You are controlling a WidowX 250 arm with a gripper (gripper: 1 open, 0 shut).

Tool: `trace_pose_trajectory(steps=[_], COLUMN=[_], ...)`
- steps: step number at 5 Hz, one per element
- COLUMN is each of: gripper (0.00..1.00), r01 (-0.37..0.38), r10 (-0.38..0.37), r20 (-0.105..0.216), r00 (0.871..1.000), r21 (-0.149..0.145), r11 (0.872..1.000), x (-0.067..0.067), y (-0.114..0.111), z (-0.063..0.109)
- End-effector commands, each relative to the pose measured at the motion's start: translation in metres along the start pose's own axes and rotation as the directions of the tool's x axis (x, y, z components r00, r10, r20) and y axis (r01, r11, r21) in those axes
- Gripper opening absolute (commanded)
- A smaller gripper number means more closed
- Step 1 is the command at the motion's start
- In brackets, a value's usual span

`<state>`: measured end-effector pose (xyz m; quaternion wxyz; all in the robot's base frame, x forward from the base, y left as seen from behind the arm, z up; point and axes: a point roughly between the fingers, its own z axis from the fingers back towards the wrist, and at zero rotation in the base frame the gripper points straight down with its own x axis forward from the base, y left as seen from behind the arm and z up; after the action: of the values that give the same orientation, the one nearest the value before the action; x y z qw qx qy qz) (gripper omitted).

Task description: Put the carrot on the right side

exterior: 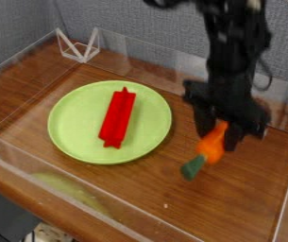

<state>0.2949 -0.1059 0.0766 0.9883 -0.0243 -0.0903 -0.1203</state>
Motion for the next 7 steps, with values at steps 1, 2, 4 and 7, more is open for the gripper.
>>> trace_pose_trajectory(steps=[1, 2, 4, 7], gripper=[0.0, 0.0, 0.0, 1.0], r01=[0.036, 0.088, 0.096, 0.102], r10=[-0.035, -0.086, -0.094, -0.101], r20=[0.036, 0.046, 0.037, 0.017], r00=[0.999, 0.995, 0.995, 0.995], r21=[-0.026, -0.052, -0.078, -0.092], r11=[0.999, 0.995, 0.992, 0.991], x=[0.01, 0.017, 0.022, 0.026], y=[0.011, 0.024, 0.039, 0.056], z=[-0.014, -0.034, -0.032, -0.043])
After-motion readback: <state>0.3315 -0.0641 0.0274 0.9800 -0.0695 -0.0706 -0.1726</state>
